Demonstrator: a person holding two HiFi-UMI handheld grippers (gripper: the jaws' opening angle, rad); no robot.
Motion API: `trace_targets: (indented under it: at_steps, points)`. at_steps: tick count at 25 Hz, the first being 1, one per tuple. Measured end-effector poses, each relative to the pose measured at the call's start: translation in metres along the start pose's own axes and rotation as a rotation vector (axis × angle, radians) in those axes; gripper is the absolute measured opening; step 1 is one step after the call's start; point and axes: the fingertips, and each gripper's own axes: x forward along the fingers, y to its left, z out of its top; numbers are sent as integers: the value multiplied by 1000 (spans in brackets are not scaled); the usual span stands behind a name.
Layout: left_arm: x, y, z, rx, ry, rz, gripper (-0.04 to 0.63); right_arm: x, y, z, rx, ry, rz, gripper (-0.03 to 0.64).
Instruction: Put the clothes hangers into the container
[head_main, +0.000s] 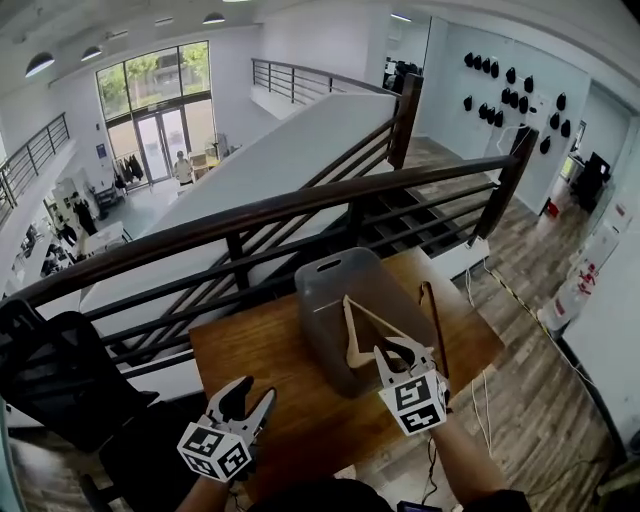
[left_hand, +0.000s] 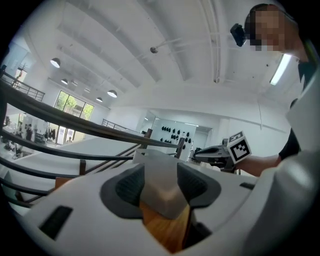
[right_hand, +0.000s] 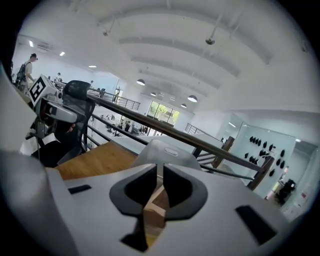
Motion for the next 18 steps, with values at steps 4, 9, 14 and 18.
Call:
trace_targets:
  at_steps: [4, 9, 14, 18]
  points:
    - [-9, -7, 10, 49, -34, 5, 178, -25, 13, 9, 21, -75, -21, 6]
    - [-20, -13, 15, 99, -79, 14, 116, -52, 27, 17, 107, -213, -23, -3]
    - [-27, -11, 17, 94, -107, 30, 49, -70, 44, 18, 370, -371, 51, -5]
    - [-31, -9, 8, 83, -99, 38, 28, -73, 62, 11, 426, -423, 57, -5]
